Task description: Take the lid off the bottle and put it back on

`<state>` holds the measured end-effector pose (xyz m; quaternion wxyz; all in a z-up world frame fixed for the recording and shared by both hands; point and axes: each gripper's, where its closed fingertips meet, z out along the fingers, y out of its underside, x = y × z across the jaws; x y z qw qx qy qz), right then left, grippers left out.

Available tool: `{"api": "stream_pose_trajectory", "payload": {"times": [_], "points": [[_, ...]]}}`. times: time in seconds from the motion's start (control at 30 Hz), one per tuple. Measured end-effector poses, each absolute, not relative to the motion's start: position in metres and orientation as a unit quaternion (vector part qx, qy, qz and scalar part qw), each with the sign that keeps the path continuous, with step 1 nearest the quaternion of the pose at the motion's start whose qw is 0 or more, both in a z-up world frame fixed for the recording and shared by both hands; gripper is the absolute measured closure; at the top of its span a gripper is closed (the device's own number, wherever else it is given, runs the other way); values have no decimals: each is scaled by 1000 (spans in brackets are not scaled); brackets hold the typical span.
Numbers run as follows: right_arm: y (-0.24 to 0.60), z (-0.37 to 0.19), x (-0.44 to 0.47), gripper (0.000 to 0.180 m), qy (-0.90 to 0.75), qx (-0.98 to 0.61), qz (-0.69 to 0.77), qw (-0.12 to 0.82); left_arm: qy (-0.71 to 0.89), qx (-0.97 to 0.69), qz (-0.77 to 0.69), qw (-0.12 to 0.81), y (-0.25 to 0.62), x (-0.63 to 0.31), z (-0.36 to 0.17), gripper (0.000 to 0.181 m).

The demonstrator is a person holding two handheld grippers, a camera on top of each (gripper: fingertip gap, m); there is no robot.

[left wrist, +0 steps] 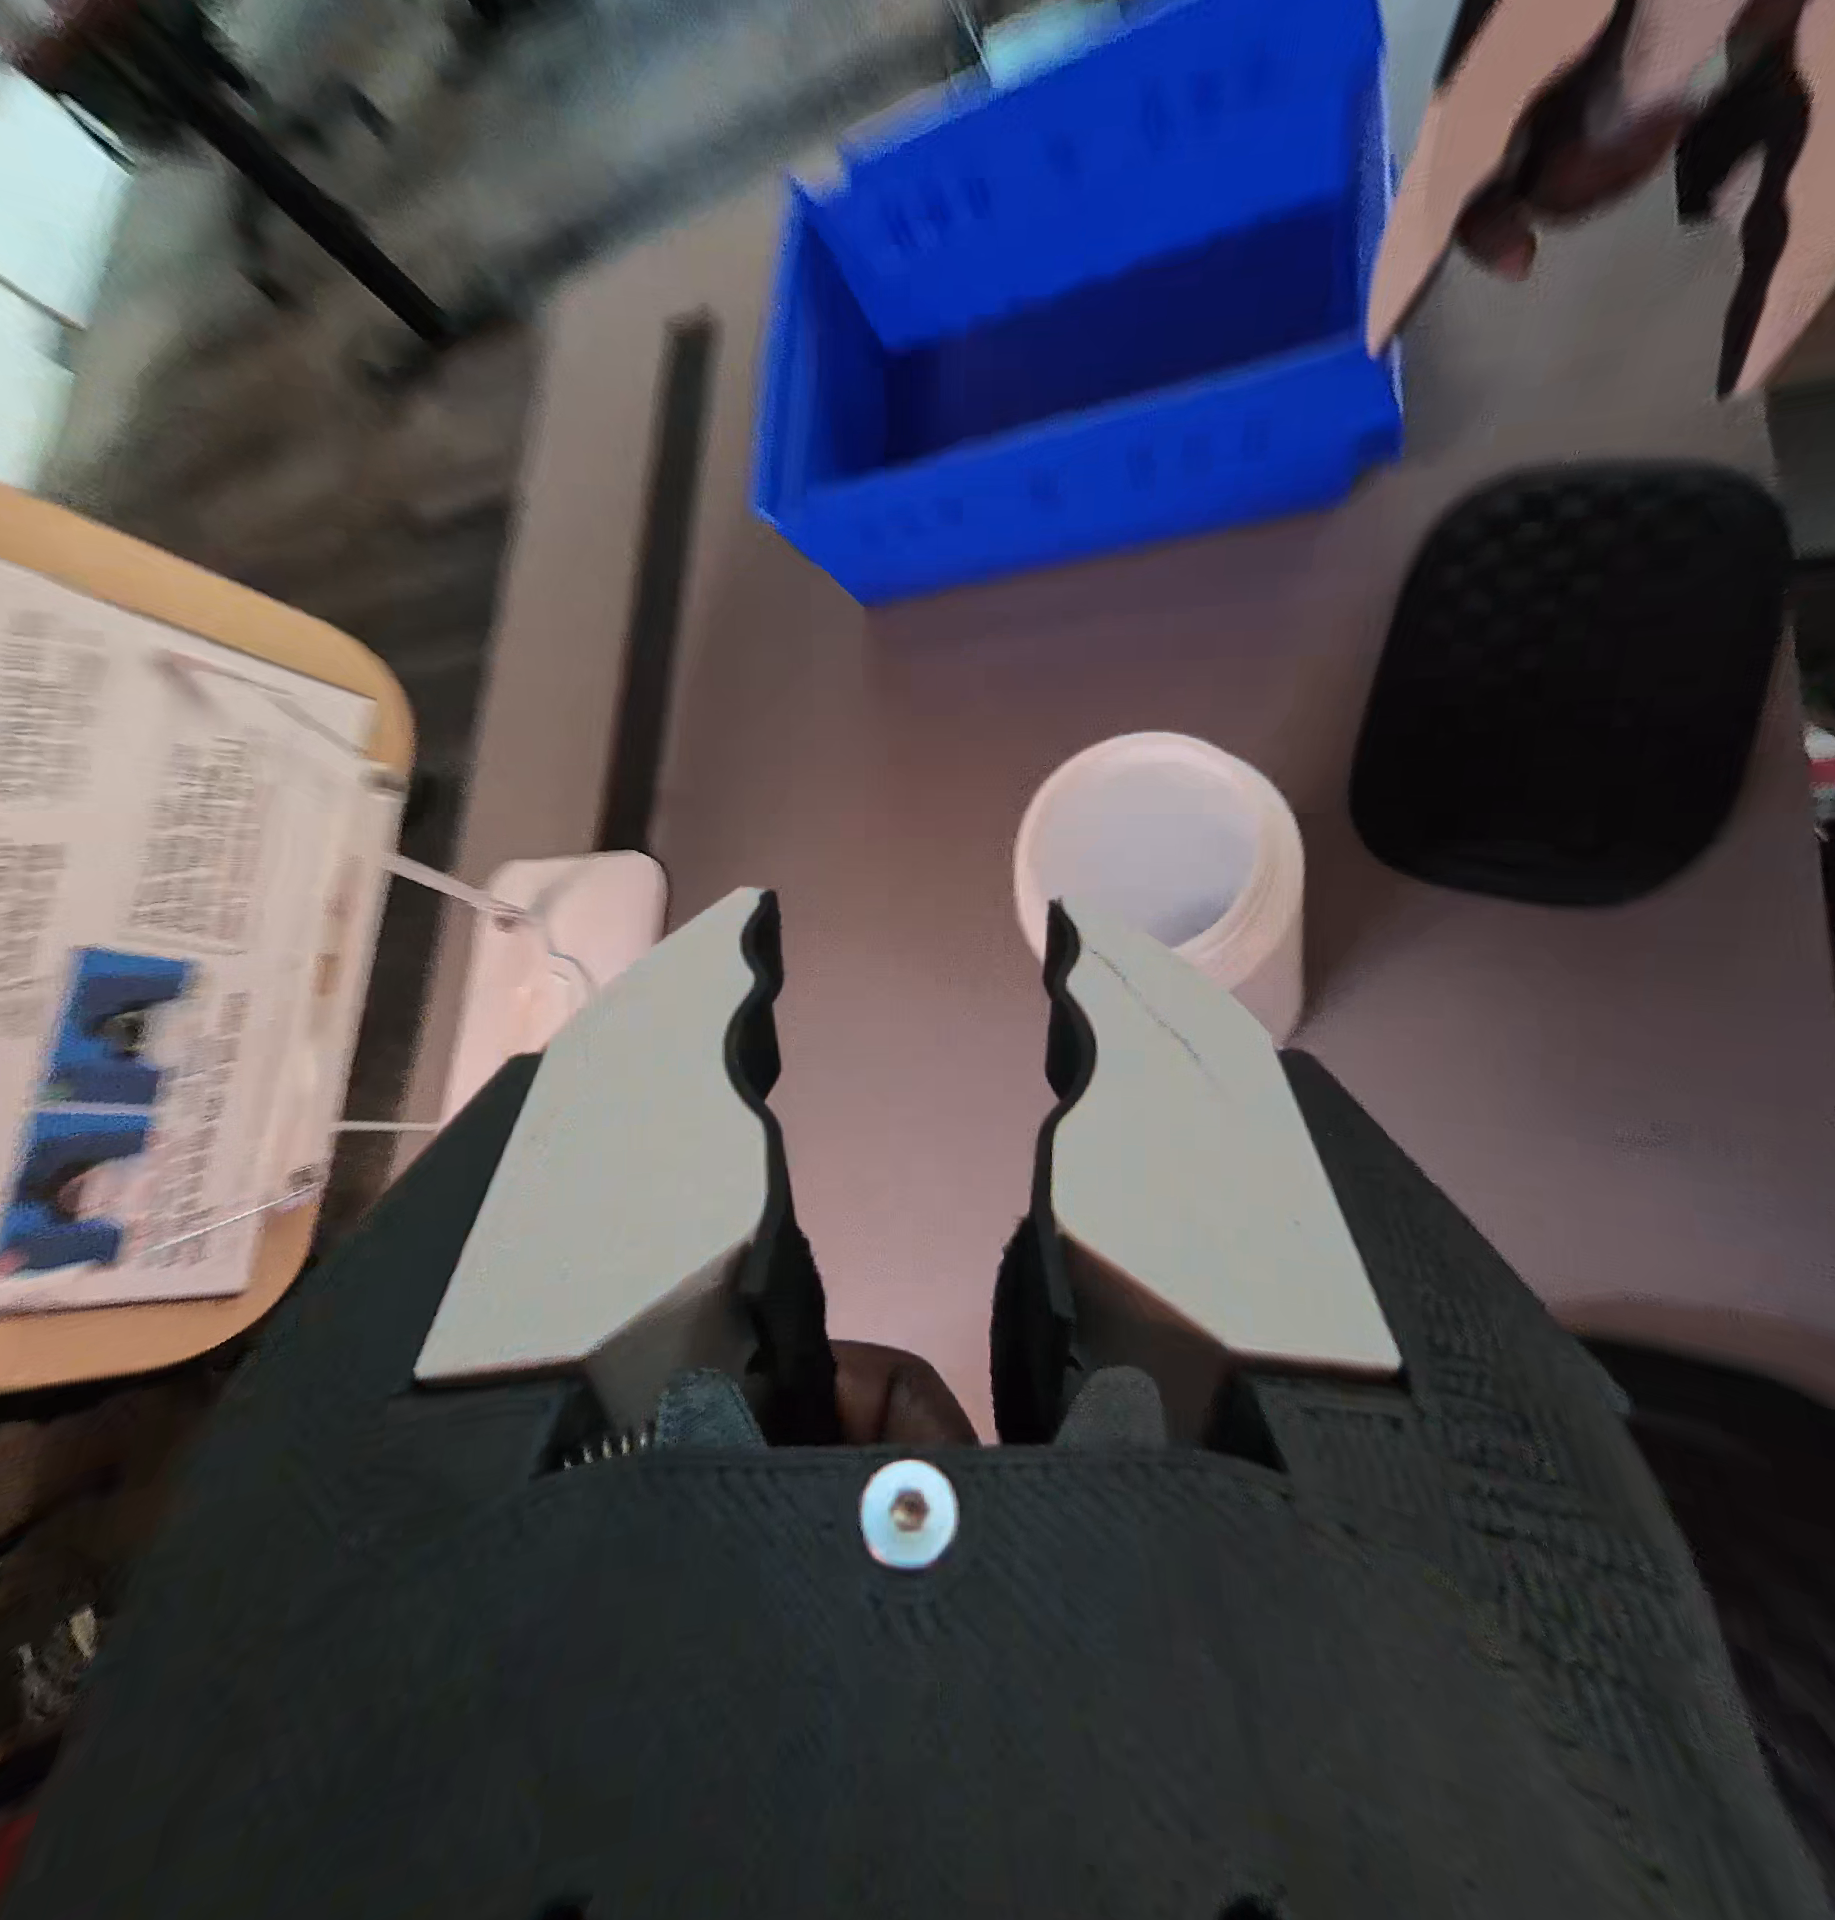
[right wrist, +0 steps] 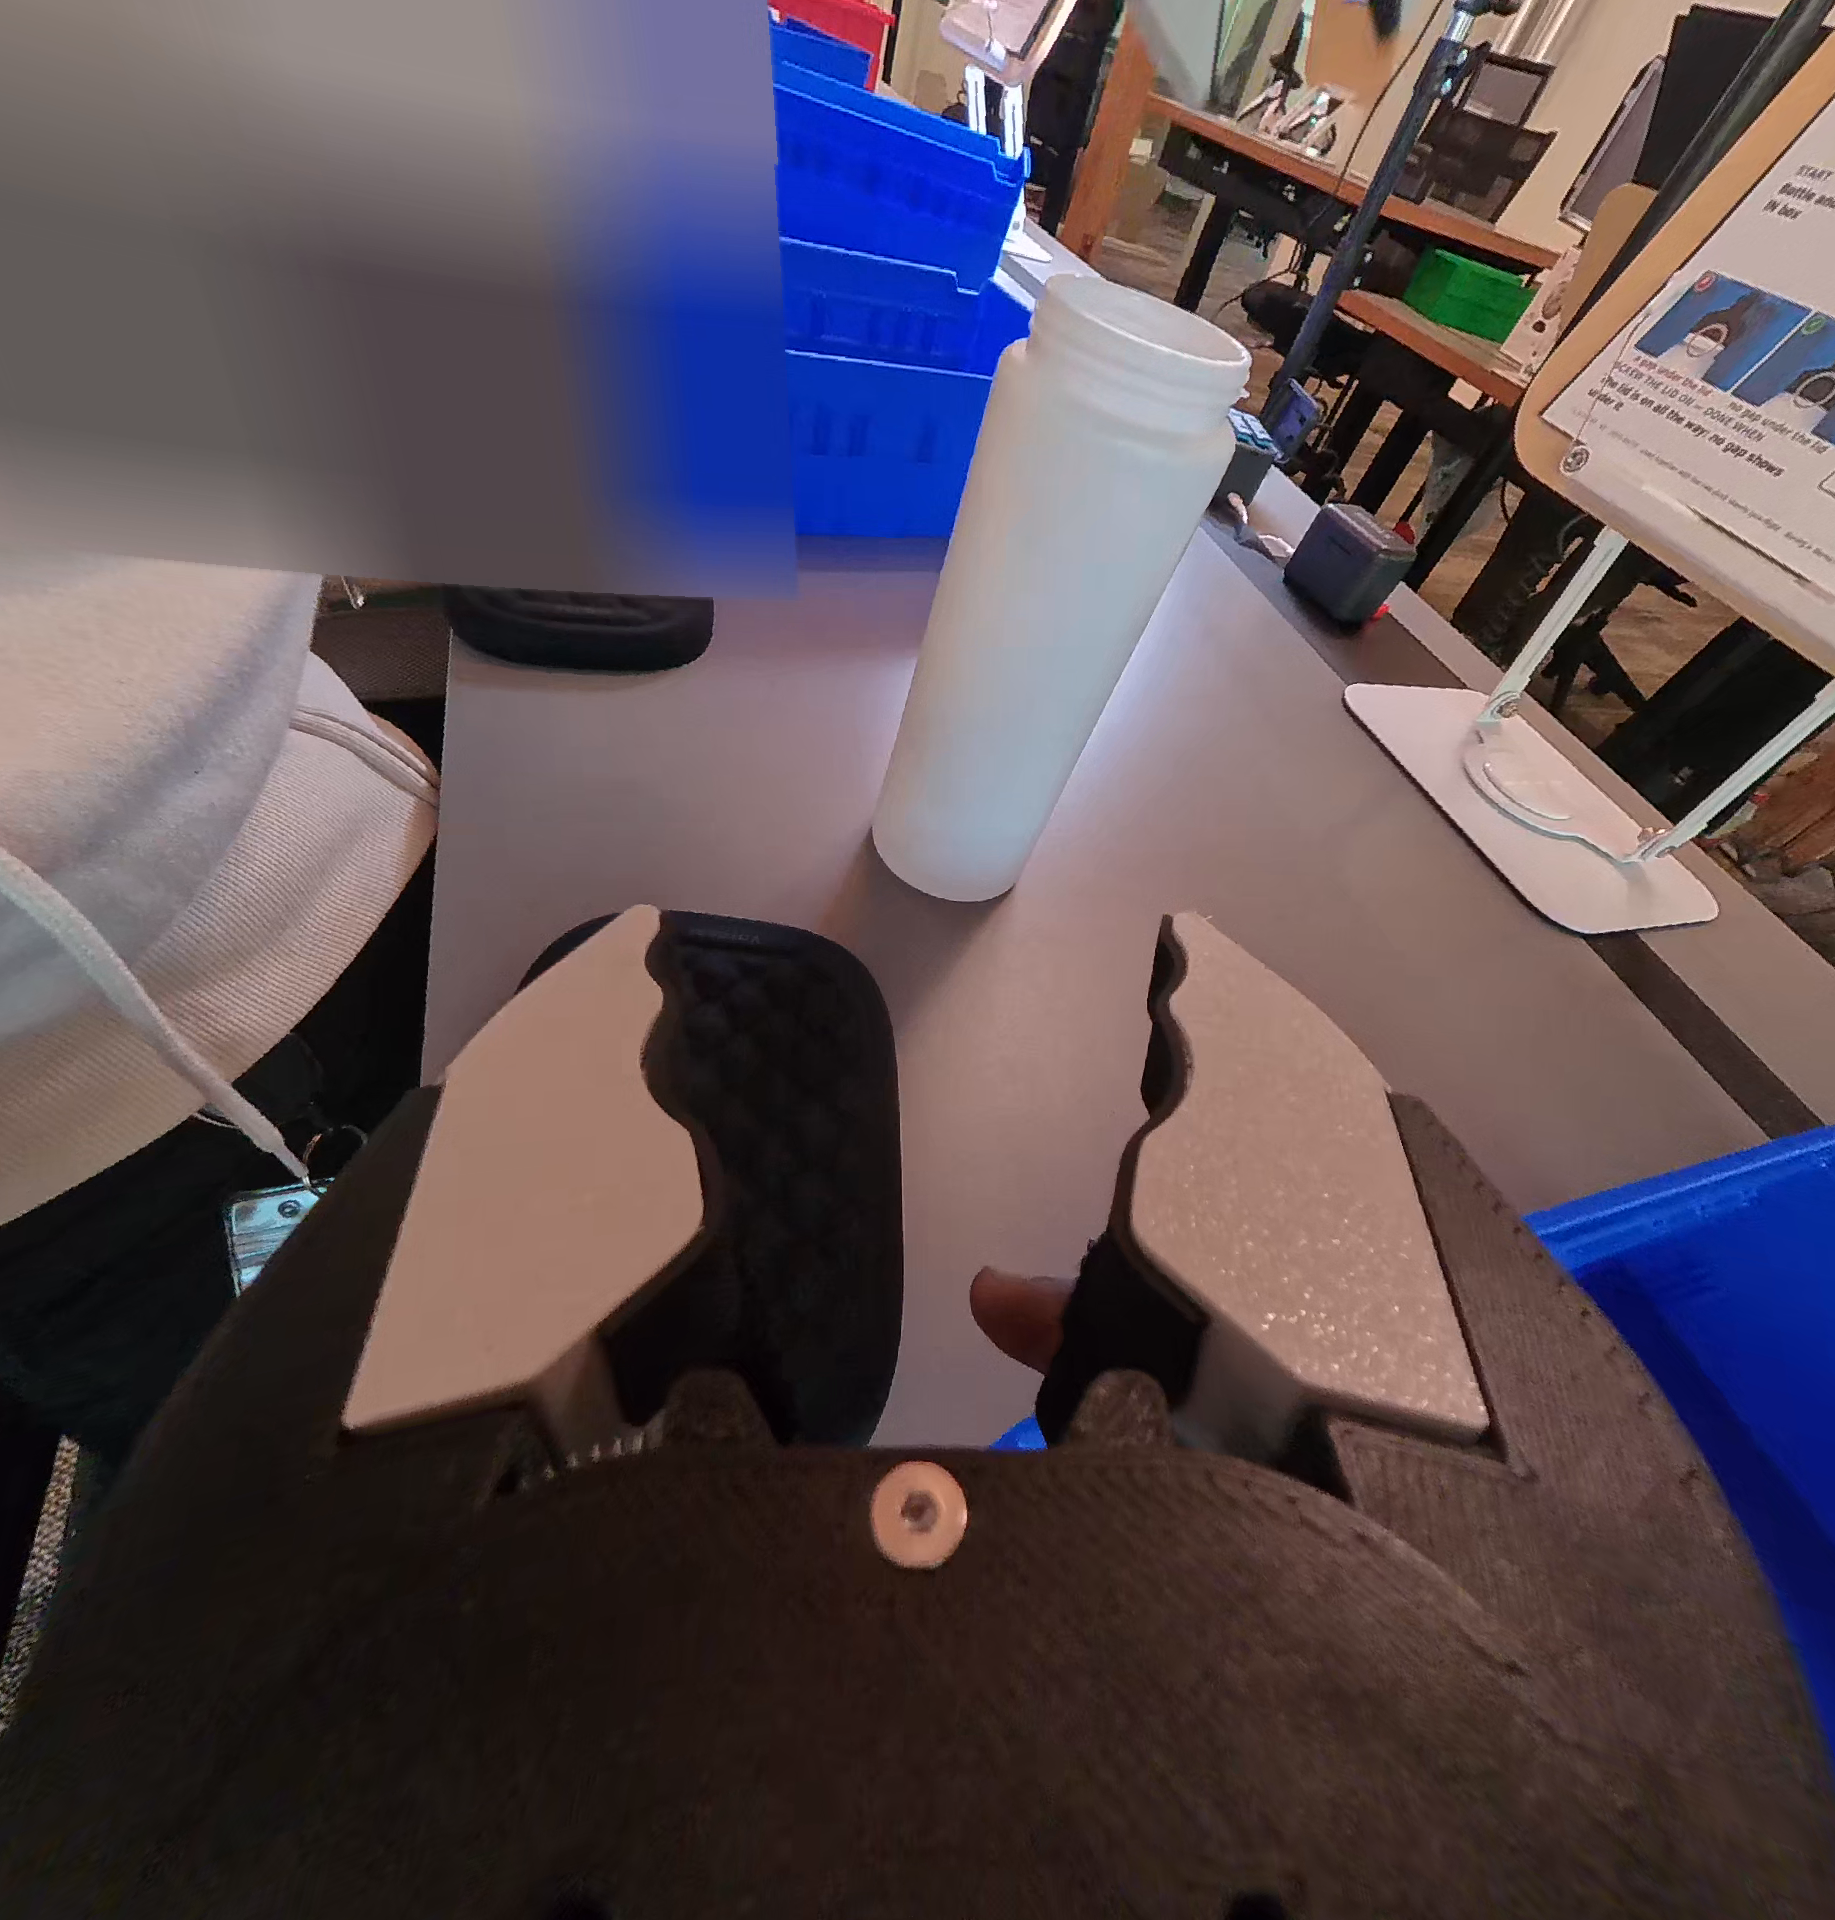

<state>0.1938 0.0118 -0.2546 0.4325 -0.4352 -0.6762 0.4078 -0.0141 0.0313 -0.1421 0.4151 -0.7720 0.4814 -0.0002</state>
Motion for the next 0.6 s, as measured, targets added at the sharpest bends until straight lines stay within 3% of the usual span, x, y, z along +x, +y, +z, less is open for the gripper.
{"api": "stream_pose_trajectory", "payload": {"times": [0.1, 0.23, 0.33, 0.47, 0.6], "points": [[13, -254, 193, 87, -668, -435, 421, 432, 426, -746, 21, 511, 6, -58, -122, 132], [10, -253, 190, 84, -663, -436, 436, 425, 285, -779, 52, 556, -22, -155, -152, 132], [7, -251, 186, 81, -671, -435, 428, 421, 183, -841, 96, 501, -33, -248, -216, 124], [2, -244, 182, 80, -681, -429, 415, 423, 100, -917, 27, 385, -47, -317, -307, 101], [0, -242, 180, 80, -690, -429, 403, 422, 77, -931, 7, 356, -45, -346, -356, 101]]}}
